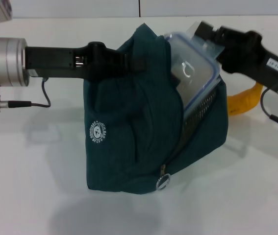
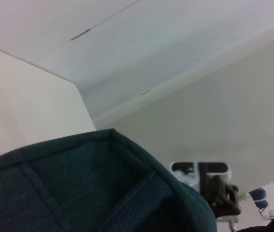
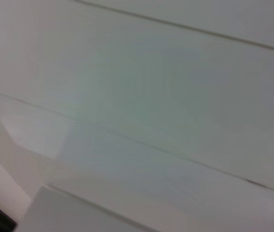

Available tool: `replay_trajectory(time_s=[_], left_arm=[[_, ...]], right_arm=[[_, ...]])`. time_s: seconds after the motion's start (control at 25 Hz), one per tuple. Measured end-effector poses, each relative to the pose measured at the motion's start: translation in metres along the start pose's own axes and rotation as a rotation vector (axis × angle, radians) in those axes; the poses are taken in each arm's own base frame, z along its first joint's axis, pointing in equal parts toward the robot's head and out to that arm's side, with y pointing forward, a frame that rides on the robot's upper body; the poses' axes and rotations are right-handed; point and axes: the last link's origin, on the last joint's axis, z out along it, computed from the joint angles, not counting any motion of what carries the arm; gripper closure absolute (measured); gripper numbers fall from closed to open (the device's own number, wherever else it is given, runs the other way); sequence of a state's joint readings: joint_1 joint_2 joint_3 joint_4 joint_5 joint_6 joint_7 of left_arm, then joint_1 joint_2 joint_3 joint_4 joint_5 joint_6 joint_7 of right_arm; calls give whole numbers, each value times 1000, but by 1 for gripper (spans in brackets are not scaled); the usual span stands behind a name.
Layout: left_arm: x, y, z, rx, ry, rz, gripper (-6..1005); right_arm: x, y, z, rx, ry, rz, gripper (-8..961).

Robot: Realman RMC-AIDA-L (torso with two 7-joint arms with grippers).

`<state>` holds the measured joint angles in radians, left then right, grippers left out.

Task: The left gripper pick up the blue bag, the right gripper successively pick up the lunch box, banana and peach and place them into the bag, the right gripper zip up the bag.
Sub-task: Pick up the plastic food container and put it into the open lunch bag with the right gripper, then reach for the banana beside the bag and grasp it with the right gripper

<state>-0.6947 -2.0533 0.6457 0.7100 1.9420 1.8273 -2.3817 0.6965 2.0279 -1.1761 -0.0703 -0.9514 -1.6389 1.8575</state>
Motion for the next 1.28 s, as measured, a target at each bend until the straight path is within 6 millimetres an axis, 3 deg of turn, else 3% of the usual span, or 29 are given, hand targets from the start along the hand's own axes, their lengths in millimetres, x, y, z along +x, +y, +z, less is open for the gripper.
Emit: replay_trajectory(time_s=[0.32,0.64,1.0,1.28], left_arm=[[-2,-1,3,-20,8,-4,956],[-1,-3,-3,-9,23,-6,956],[0,-5,-22,10,79,-5,956],[4,-8,-51,44,158,11,956]], right_arm=[[6,-10,7,71,71,-6,849],[2,-5,11,49,84,-68,837],[-1,-3,-2,43,45,-141,570],[-25,17,-35,42,8,-387,424]])
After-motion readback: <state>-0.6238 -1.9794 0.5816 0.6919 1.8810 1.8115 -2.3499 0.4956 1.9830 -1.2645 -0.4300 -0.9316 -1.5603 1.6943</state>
